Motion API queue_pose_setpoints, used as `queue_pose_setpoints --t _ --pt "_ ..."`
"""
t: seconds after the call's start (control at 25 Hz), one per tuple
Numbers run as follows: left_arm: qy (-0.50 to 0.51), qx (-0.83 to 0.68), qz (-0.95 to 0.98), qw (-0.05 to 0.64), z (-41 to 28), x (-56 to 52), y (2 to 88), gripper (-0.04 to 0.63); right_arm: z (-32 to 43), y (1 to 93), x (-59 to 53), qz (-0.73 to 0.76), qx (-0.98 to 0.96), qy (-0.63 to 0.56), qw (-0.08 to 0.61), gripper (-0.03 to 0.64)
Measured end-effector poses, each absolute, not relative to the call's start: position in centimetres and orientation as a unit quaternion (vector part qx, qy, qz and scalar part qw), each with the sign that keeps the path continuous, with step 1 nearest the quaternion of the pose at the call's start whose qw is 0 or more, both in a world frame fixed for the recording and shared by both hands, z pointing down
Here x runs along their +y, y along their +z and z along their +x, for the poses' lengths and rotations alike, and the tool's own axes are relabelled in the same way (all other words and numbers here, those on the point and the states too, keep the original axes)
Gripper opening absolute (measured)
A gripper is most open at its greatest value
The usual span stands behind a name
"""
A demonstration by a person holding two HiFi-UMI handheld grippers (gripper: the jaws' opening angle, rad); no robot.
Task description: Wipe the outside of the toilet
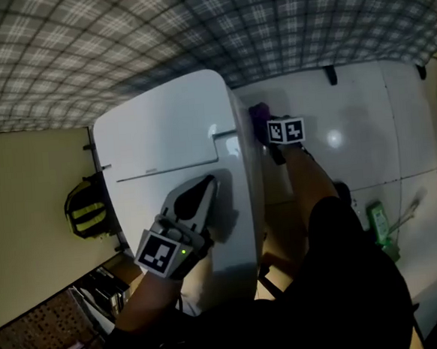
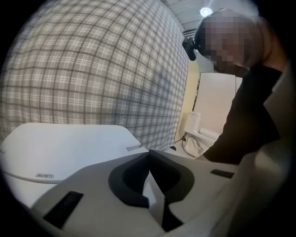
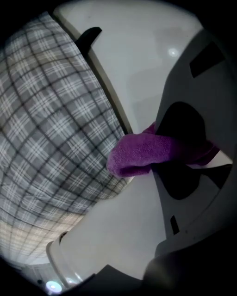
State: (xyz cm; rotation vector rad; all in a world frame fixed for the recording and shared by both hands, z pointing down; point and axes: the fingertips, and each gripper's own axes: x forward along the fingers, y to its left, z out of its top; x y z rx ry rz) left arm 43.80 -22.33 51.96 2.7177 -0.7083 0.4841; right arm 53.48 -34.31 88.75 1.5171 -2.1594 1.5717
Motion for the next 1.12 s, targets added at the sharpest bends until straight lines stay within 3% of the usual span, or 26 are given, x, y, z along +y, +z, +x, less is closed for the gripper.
queue_pose_setpoints --t 0.12,0.36,0.64,0.76,0.96,1.12 --pt "0.168 -0.256 0.940 0.152 43.3 -22.5 52.0 -0.005 52.1 88.7 -32.1 0.436 -0.728 0.528 0.041 0.084" --pt "0.178 -0.249 0.941 0.141 43.9 -19.7 51.2 -0.005 45.1 90.1 -15.3 0.185 -0.797 0.526 0.235 0.078" --pt "0.189 -0.236 0.944 0.132 45.0 -16.8 50.4 -0.005 43.1 86.5 -8.3 0.057 -0.828 0.510 0.224 0.080" --pt "0.192 -0.238 0.943 0.133 44.6 -15.8 49.9 -0.005 47.2 85.2 -12.5 0.129 -0.839 0.503 0.162 0.084" --pt "0.183 -0.257 0.938 0.144 42.7 -16.0 49.2 -0.005 56.1 78.4 -28.6 0.354 -0.795 0.488 -0.062 0.084" --pt "0.189 -0.262 0.937 0.134 41.7 -15.8 49.1 -0.005 54.7 76.7 -34.2 0.376 -0.780 0.489 -0.104 0.086"
